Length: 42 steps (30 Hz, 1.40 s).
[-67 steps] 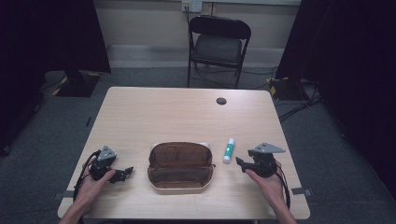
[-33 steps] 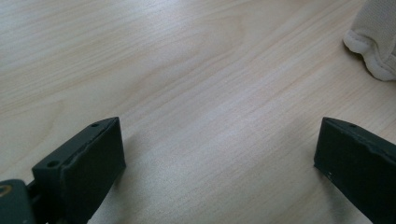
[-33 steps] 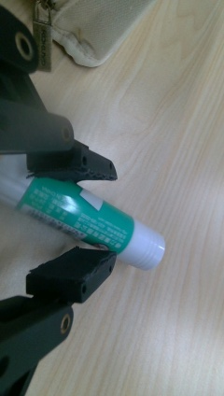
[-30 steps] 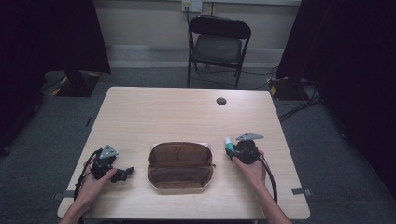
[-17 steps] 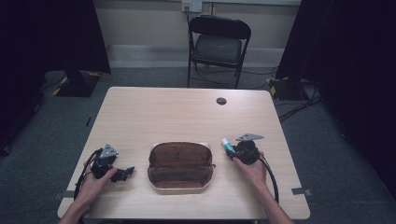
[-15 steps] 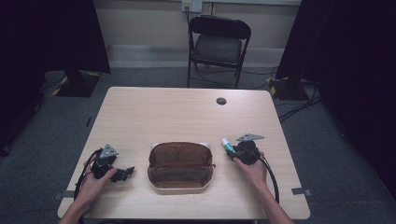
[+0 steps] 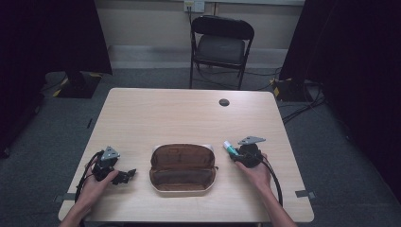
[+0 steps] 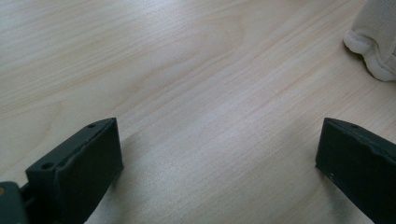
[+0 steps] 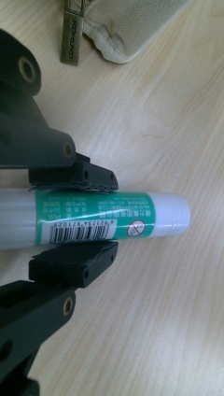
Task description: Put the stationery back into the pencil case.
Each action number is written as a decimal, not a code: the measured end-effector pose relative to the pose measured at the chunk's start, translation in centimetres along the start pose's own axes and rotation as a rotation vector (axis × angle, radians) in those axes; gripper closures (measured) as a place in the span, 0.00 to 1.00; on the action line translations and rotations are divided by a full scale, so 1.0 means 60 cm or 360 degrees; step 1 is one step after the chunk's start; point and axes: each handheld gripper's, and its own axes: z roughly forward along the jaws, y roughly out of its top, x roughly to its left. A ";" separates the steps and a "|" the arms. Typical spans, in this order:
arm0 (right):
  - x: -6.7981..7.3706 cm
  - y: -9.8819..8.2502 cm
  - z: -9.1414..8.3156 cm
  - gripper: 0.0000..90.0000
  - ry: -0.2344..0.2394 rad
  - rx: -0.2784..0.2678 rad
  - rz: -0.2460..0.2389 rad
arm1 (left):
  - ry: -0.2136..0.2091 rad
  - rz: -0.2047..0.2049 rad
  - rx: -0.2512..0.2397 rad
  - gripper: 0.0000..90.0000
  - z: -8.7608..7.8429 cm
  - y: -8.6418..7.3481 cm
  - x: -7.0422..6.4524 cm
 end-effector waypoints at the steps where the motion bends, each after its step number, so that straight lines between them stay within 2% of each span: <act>1: 0.000 0.000 0.000 0.72 -0.0002 0.0003 -0.0007 | 0.0000 0.0001 0.0001 0.00 0.000 0.000 0.000; 6: 0.004 0.000 -0.005 0.73 -0.0014 0.0030 0.0007 | 0.0000 0.0000 0.0001 0.00 0.000 0.000 0.000; 9: 0.004 -0.003 -0.010 0.73 0.0018 0.0025 0.0046 | 0.0000 0.0000 0.0001 0.00 0.000 0.000 0.000; 17: -0.002 0.004 -0.038 0.73 0.0068 -0.0084 0.0110 | 0.0000 -0.0005 -0.0003 0.00 0.000 0.000 0.000; 25: 0.000 0.011 -0.065 0.73 0.0123 -0.0182 0.0139 | 0.0000 -0.0002 0.0000 0.00 0.000 0.000 0.000; 31: 0.005 0.021 -0.080 0.73 0.0156 -0.0242 0.0126 | -0.0002 -0.0005 -0.0001 0.00 0.000 0.000 0.000; 42: 0.033 0.043 -0.106 0.73 0.0220 -0.0309 0.0053 | 0.0000 -0.0005 -0.0002 0.00 0.000 0.000 0.000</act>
